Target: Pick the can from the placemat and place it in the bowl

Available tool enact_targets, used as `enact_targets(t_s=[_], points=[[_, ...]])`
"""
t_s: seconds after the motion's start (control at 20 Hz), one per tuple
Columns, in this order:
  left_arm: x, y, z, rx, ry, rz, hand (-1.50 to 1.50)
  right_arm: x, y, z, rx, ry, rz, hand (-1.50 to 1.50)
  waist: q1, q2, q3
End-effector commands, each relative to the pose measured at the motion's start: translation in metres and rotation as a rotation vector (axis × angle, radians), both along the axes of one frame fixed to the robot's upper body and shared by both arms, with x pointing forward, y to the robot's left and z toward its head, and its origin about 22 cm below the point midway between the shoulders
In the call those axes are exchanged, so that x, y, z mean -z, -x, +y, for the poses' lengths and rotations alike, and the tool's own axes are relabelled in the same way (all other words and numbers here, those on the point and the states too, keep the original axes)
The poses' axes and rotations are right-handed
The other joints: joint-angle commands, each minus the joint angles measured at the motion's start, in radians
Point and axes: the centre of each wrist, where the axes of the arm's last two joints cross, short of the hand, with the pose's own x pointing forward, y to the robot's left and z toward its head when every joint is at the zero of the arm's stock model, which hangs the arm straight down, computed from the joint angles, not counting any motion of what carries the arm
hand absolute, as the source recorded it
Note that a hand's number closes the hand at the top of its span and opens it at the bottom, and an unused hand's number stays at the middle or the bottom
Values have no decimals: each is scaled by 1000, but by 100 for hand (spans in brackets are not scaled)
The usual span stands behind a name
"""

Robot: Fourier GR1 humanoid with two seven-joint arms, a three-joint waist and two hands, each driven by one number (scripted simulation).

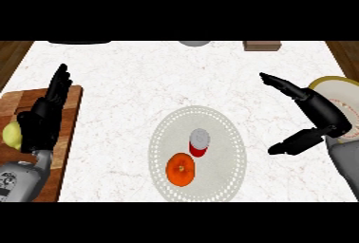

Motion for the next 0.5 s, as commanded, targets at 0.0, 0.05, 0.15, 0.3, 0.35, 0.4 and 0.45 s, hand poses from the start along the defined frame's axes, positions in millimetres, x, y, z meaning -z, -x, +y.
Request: enact_targets(t_s=[0.0, 0.05, 0.15, 0.3, 0.35, 0.4, 0.45], points=[[2, 3, 3, 13, 10, 1, 0, -26, -3, 28, -24, 235, 6, -150, 3, -1, -1], [-2, -3, 1, 9, 1, 1, 0, -35, -10, 48, -43, 274, 16, -150, 6, 1, -1], [1, 11, -23, 18, -3, 0, 0, -55, -13, 45, -78, 349, 55, -150, 8, -2, 0], [-14, -3, 4, 23, 3, 6, 0, -67, -15, 86, -121, 381, 68, -150, 4, 2, 0], [-12, -7, 1, -4, 20, 13, 0, -43, -1, 100, -167, 418, 87, -150, -1, 2, 1], [-18, 13, 9, 14, -2, -2, 0, -53, -2, 103, -169, 425, 98, -150, 10, -1, 1], [0, 5, -12, 14, 0, -2, 0, -60, -9, 96, -193, 452, 118, -150, 1, 2, 1]])
